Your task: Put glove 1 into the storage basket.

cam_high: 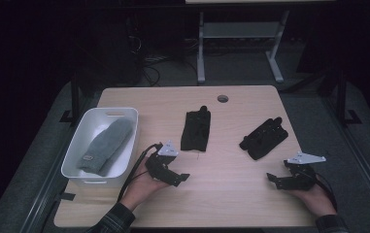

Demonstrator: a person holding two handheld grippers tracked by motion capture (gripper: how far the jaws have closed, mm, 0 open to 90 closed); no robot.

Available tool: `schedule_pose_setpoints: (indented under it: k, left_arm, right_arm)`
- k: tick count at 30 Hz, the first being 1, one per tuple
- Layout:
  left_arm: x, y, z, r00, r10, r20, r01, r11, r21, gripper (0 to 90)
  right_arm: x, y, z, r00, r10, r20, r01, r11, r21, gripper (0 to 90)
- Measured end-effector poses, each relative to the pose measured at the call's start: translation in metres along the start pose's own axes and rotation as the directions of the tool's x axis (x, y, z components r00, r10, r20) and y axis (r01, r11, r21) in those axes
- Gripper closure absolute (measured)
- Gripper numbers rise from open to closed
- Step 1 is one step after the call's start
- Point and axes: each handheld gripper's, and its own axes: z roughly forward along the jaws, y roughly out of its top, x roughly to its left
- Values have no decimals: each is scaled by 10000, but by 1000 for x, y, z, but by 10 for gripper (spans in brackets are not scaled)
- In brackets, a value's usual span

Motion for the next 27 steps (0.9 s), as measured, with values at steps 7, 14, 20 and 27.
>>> schedule_pose_setpoints:
  k: [7,14,20,27]
  left_arm:
    - [0,-18,17,9995,270,-166,-257,9970,736,127]
    - [3,-28,17,9979,525,-391,-501,9968,621,123]
    - [9,-38,16,9980,519,-356,-529,9983,-259,119]
    - [11,-41,16,9976,644,-269,-655,9968,-451,121]
  right_arm:
    - [0,0,0,10000,12,11,-12,10000,-3,123]
    - [0,0,0,10000,4,14,-4,10000,-7,123]
    - [0,0,-1,10000,0,6,0,10000,49,138]
    - [-2,8,-8,9995,260,-177,-254,9991,327,309]
